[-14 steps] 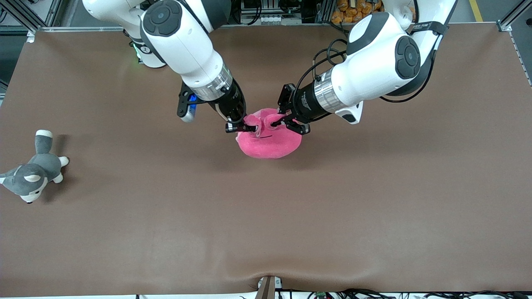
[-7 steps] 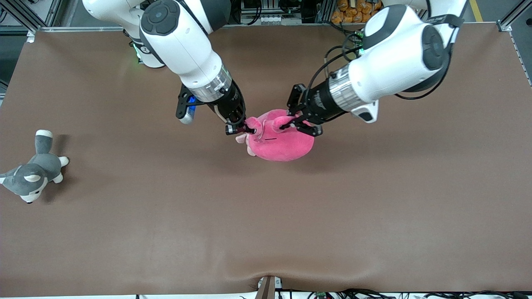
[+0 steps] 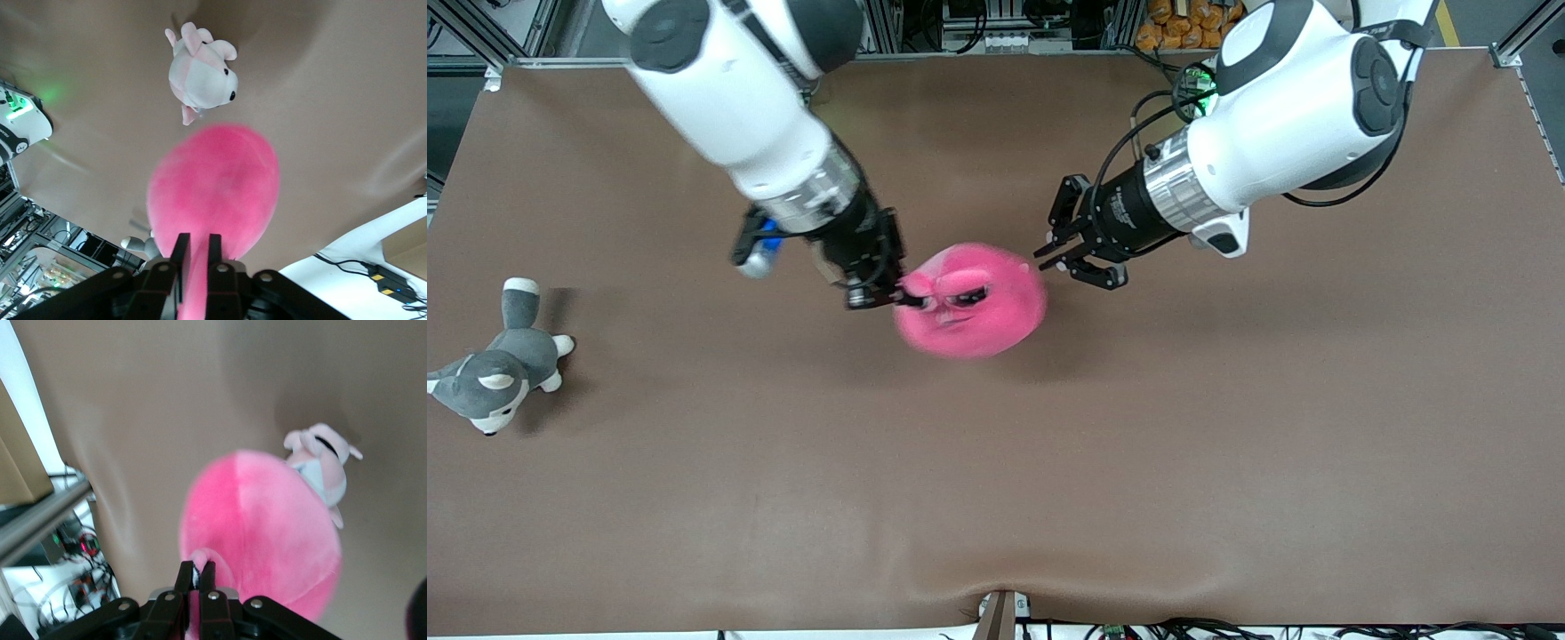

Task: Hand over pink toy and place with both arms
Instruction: 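Open the left gripper while the right gripper pulls the plush away, then carry the pink plush with the right gripper beside the grey cat, lower it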

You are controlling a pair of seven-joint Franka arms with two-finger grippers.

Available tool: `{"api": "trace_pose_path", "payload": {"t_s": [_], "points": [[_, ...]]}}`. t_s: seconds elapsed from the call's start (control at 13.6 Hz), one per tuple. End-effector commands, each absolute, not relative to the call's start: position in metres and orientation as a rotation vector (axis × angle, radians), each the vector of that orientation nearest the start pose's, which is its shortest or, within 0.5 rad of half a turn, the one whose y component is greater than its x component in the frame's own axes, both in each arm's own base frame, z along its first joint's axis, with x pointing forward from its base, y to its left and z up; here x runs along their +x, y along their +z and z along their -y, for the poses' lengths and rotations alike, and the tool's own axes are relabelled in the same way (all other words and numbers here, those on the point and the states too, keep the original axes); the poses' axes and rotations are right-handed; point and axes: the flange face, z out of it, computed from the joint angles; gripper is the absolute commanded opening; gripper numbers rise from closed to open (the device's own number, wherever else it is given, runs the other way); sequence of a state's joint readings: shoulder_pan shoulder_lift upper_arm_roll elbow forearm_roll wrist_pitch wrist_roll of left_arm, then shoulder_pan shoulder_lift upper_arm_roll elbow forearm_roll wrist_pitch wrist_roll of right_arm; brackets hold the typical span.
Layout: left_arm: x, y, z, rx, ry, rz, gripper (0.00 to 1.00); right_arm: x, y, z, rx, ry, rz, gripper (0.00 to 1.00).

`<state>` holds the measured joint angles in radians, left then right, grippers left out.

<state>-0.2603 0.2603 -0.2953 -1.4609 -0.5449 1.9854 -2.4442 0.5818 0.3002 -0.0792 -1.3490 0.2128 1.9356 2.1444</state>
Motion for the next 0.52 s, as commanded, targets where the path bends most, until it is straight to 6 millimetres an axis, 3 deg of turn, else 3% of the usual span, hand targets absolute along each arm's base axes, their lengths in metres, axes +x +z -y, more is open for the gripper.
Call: {"api": "trace_pose_path", "payload": {"t_s": [0.0,0.15,0.29,0.44], "points": [[0.564,0.607,0.337,1.408,-0.78,-2.328,1.0,0.577,0.6,-0.318,-1.952,0.156,-2.084,0.0],[0.569,0.604,0.317,1.551,-0.658,-2.297,1.0,0.574,0.603,-0.295,-2.092,0.167,-2.034,0.0],[0.569,0.615,0.295,1.747,-0.525,-2.169,1.0,0.569,0.611,-0.25,-2.244,0.216,-1.984,0.0],[0.571,0.615,0.264,1.996,-0.422,-2.012,1.0,0.574,0.605,-0.2,-2.348,0.298,-1.97,0.0]]}}
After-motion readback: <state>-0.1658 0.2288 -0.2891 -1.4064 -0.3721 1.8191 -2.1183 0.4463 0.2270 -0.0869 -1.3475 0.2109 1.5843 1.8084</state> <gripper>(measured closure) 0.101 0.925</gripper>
